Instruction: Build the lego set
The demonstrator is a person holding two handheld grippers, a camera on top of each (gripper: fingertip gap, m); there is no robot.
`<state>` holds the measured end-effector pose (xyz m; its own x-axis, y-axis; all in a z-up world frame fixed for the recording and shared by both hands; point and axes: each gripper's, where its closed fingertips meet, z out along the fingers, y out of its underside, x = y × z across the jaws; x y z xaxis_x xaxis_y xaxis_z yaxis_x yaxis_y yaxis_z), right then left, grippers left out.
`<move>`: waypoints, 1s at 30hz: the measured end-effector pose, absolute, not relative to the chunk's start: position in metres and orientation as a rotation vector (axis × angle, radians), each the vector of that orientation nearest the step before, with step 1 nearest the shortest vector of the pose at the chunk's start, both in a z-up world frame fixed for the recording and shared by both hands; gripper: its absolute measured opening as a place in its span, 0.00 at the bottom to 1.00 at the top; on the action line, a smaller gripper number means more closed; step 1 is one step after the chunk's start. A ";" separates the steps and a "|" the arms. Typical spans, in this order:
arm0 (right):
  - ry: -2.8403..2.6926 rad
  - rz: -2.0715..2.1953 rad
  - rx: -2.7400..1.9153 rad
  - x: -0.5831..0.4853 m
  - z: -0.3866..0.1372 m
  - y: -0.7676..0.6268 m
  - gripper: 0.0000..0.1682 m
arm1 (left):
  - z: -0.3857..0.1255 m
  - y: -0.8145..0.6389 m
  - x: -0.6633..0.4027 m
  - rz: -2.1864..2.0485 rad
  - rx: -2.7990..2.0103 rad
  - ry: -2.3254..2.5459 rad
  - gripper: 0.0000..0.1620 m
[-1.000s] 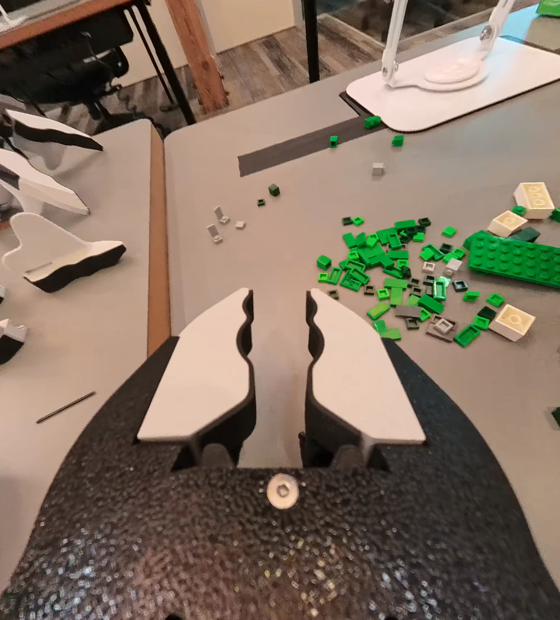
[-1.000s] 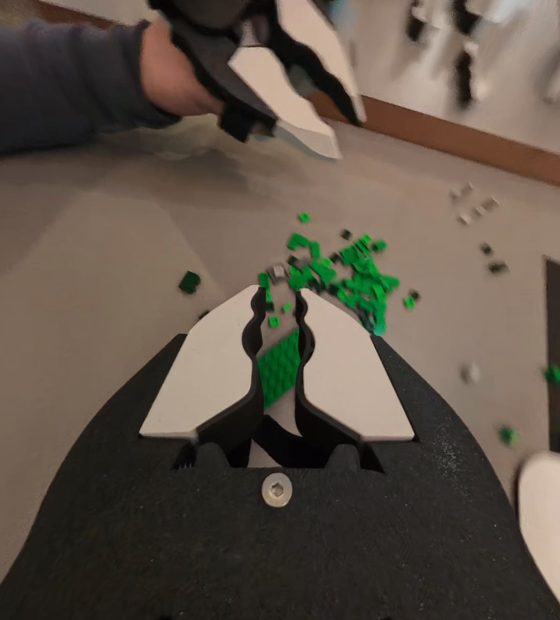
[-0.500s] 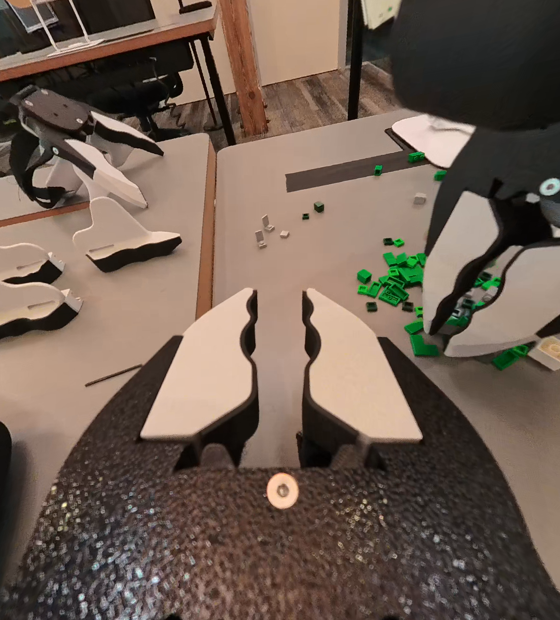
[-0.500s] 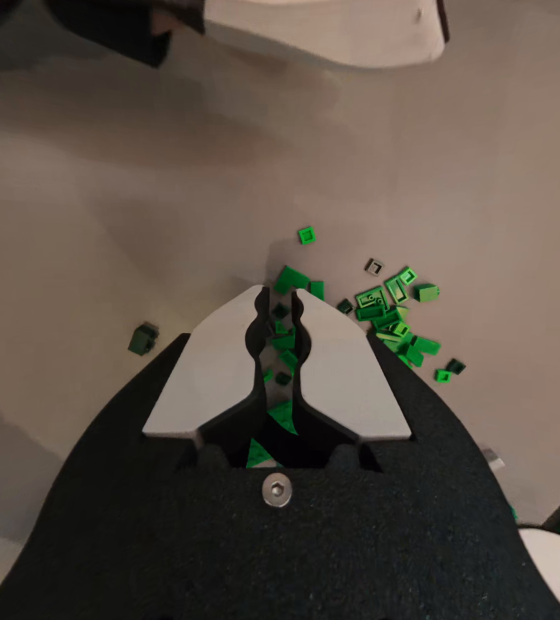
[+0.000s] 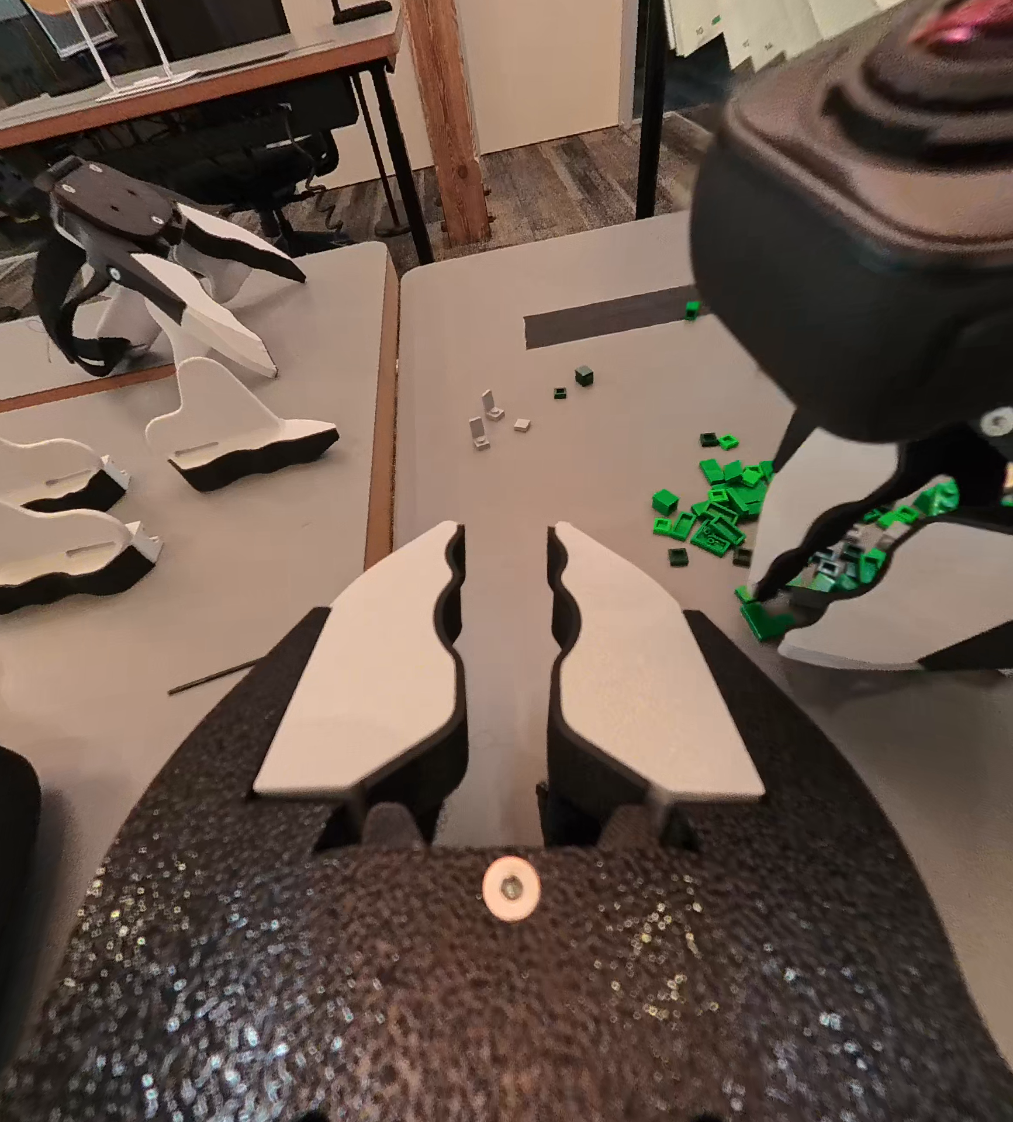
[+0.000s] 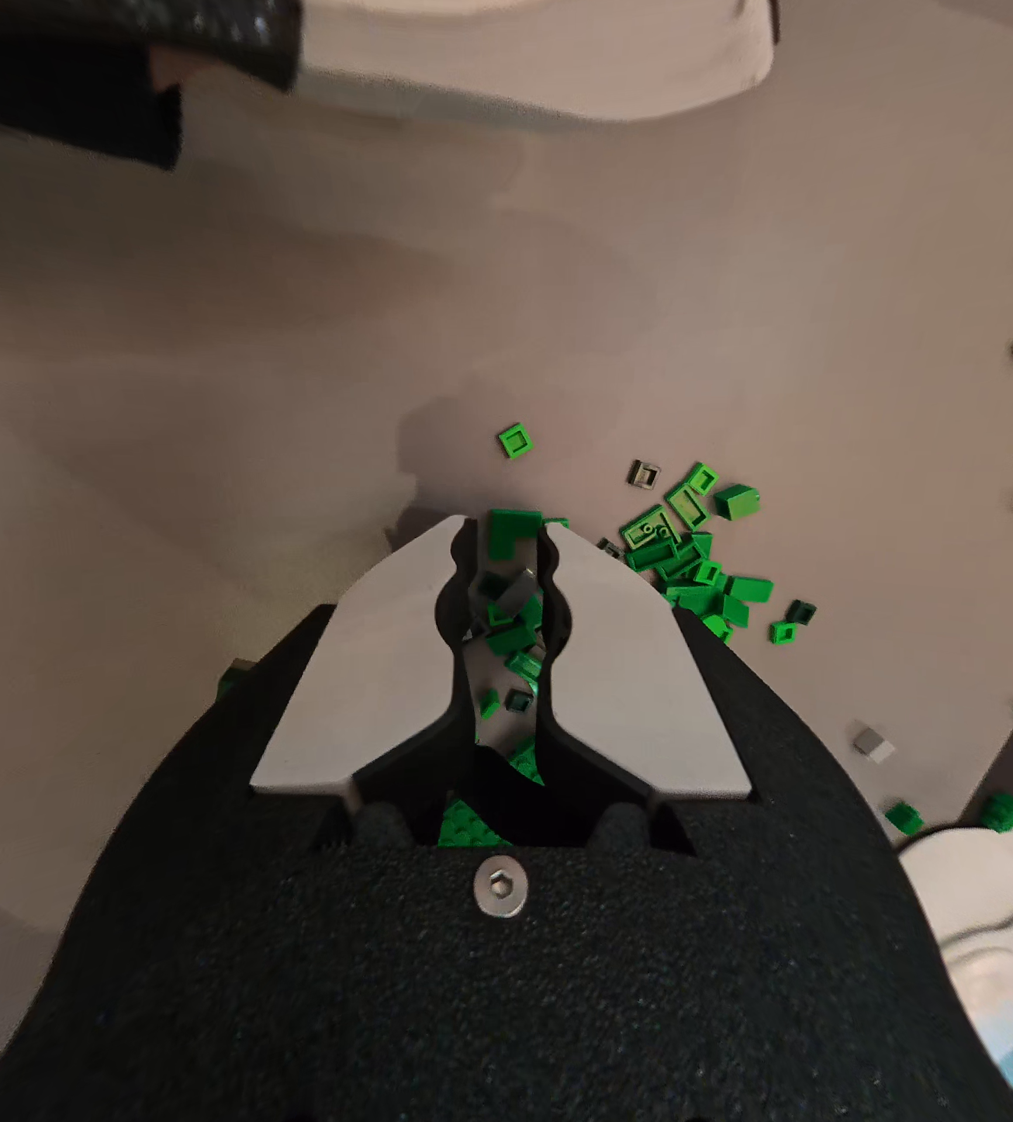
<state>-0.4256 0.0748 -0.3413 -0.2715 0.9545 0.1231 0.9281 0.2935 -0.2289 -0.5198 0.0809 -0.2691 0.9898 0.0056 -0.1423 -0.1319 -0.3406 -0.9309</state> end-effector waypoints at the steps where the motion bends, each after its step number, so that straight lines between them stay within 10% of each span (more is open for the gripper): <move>1: -2.323 0.153 -1.735 -0.424 -0.341 0.075 0.10 | -0.268 0.081 -0.520 0.137 -1.912 0.087 0.15; 16: -2.378 0.301 -1.306 -0.421 -0.328 0.068 0.00 | -0.267 0.084 -0.504 0.053 -1.896 0.157 0.15; 30: -2.535 0.397 -1.320 -0.421 -0.341 0.070 0.15 | -0.269 0.085 -0.503 0.091 -1.913 0.185 0.14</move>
